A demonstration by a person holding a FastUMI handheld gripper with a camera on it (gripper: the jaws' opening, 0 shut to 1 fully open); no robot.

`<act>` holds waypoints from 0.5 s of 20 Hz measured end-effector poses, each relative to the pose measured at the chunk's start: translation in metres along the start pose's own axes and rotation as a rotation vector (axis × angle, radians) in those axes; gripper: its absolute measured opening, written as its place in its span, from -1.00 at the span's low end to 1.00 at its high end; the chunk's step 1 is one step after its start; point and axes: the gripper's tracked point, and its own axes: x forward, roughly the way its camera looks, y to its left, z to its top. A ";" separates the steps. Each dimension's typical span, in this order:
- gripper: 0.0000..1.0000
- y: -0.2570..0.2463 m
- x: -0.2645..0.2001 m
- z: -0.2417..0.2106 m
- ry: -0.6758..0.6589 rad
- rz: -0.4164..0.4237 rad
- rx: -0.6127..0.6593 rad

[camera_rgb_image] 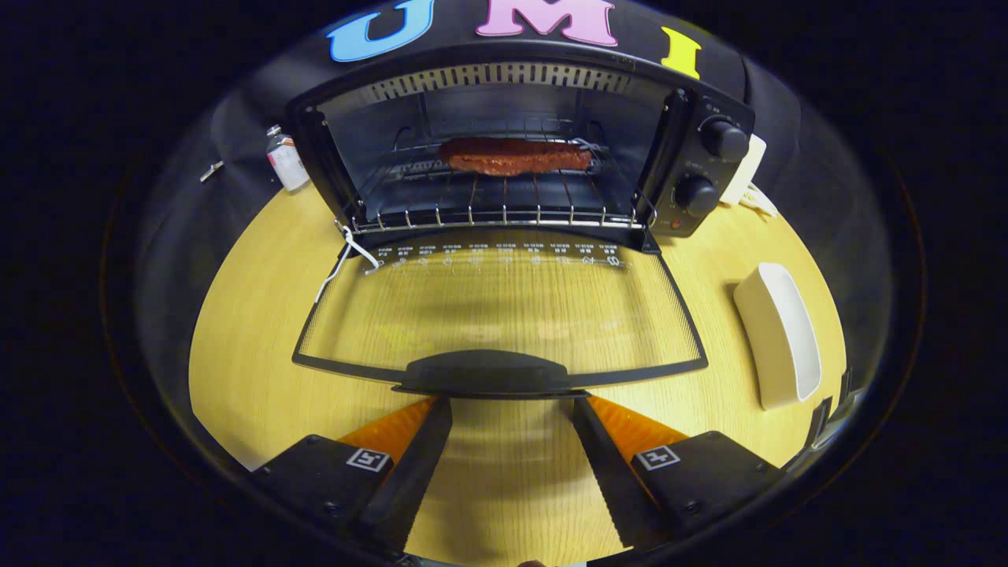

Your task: Open the toaster oven, put the food inside, and close the toaster oven door.

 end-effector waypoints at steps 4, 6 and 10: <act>0.94 0.000 -0.026 0.014 -0.077 0.022 -0.001; 0.95 0.002 -0.041 0.032 -0.133 0.040 -0.011; 0.99 0.003 -0.065 0.068 -0.222 0.074 -0.023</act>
